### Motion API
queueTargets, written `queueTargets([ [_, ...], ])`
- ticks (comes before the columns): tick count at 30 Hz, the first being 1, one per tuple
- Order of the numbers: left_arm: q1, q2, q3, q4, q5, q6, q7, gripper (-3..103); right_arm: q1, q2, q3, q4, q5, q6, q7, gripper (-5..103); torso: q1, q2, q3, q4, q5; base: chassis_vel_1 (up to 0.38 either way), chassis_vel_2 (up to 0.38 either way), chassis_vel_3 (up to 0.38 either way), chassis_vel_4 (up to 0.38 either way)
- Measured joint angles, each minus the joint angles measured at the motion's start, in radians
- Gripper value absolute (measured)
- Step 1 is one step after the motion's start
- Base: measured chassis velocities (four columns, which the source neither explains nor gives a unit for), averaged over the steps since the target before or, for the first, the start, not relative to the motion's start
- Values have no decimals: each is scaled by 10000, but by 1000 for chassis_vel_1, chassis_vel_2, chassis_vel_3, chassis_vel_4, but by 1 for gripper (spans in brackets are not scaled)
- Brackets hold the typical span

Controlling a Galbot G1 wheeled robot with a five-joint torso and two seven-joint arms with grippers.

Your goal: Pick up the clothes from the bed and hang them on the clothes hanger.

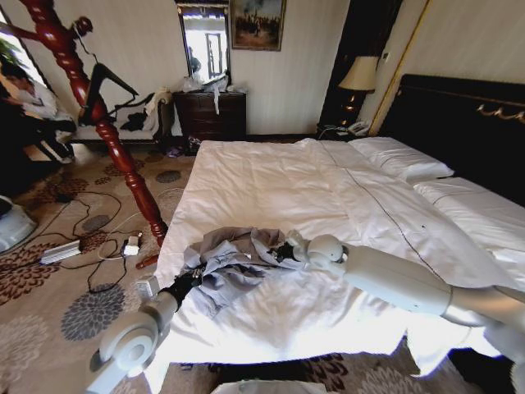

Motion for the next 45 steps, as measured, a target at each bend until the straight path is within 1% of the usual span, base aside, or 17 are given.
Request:
queueTargets([
  [2,-17,561,-161,-146,-227,-1,-33,0,-296,-137,532,79,426,150,378,0,0,0,0,-2,10,0,0,0,0],
  [3,-17,561,-161,-146,-227,-1,-33,0,-296,-137,532,79,426,150,378,0,0,0,0,-2,10,0,0,0,0],
  [7,-450,1600,-368,-407,-798,-6,-214,0,-851,-341,1977,357,1349,525,1072,0,0,0,0,-2,8,0,0,0,0],
  [8,-450,1600,-368,-407,-798,-6,-214,0,-851,-341,1977,357,1349,525,1072,0,0,0,0,-2,8,0,0,0,0],
  [11,-931,2122,-644,-564,-1210,-23,-344,0,-1252,-568,3471,744,2030,697,1489,0,0,0,0,-2,6,0,0,0,0],
  [12,-931,2122,-644,-564,-1210,-23,-344,0,-1252,-568,3471,744,2030,697,1489,0,0,0,0,-2,6,0,0,0,0],
  [16,-1640,2728,-1380,-614,-2003,-28,-469,0,-1405,-1105,4699,1255,2467,903,1746,0,0,0,0,-9,6,0,0,0,0],
  [17,-1640,2728,-1380,-614,-2003,-28,-469,0,-1405,-1105,4699,1255,2467,903,1746,0,0,0,0,-9,6,0,0,0,0],
  [20,-2264,3378,-2249,-464,-2877,-27,-469,0,-965,-1295,4986,1479,2470,1149,1862,0,0,0,0,4,6,0,0,0,0],
  [22,-2690,3580,-2337,-356,-3247,-26,-474,0,-811,-1341,5043,1550,2448,1213,1886,0,0,0,0,6,7,0,0,0,0],
  [26,-5114,4411,-2152,255,-4783,4,-546,0,-158,-1539,5223,1758,2802,1273,2043,0,0,0,1,-9,8,0,0,0,0],
  [32,-6755,5089,-2108,714,-5773,12,-633,0,573,-1476,5311,1605,3465,1326,2325,0,0,0,0,2,5,0,0,0,0],
  [38,-8306,5443,-1818,1154,-6263,16,-819,0,2181,-1117,4948,1084,4007,1368,2475,0,1,-1,2,-6,7,0,0,0,0],
  [41,-8810,5978,-1819,1713,-6562,45,-518,0,2817,-904,4857,1018,4351,1315,2812,0,3,-1,1,1,-1,0,0,0,0],
  [42,-8861,6367,-1931,1995,-6651,47,-214,0,3081,-825,4832,996,4473,1295,2975,0,2,0,1,3,-3,0,0,0,0],
  [44,-8515,7511,-2848,2683,-6917,-72,449,0,3654,-783,4822,860,4631,1283,3216,0,2,0,0,4,-5,0,0,0,0],
  [45,-8232,7981,-3342,2979,-7099,-159,624,0,3828,-795,4836,787,4654,1285,3240,0,1,1,-1,5,9,0,0,0,0],
])
